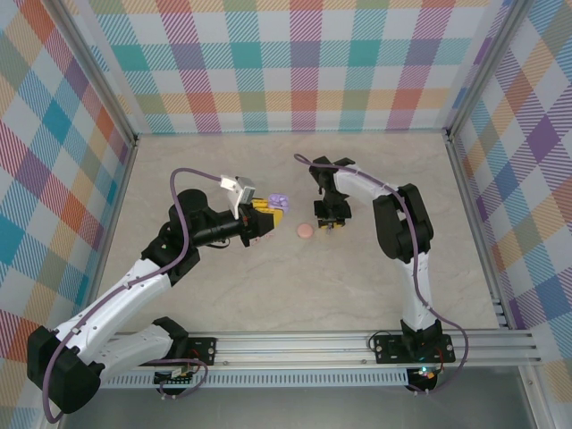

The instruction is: Insert wireless bluetooth earbuds into charging case

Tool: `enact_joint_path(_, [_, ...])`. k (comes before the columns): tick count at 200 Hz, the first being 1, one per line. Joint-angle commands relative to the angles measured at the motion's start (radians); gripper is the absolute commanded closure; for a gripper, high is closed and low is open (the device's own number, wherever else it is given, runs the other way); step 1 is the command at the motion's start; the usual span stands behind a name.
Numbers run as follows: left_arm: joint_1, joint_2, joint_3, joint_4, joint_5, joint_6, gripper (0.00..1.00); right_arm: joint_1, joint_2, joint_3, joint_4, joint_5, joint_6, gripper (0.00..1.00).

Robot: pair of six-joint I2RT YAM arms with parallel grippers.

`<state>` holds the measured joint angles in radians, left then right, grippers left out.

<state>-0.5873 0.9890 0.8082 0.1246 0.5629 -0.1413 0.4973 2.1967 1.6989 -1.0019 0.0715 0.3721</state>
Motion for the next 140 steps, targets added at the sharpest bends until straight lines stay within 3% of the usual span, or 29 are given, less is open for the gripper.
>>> enact_joint_path(1, [-0.011,-0.012,-0.005,-0.002,0.0,0.001,0.9,-0.001,0.029,0.001,-0.033,0.0,0.021,0.77])
enact_joint_path(60, [-0.011,-0.002,-0.003,-0.022,-0.032,0.0,0.9,-0.005,-0.036,-0.053,0.015,0.004,0.036,0.82])
enact_joint_path(140, [-0.009,0.116,0.007,-0.095,-0.211,-0.075,0.9,-0.044,-0.181,-0.168,0.106,-0.06,0.023,0.82])
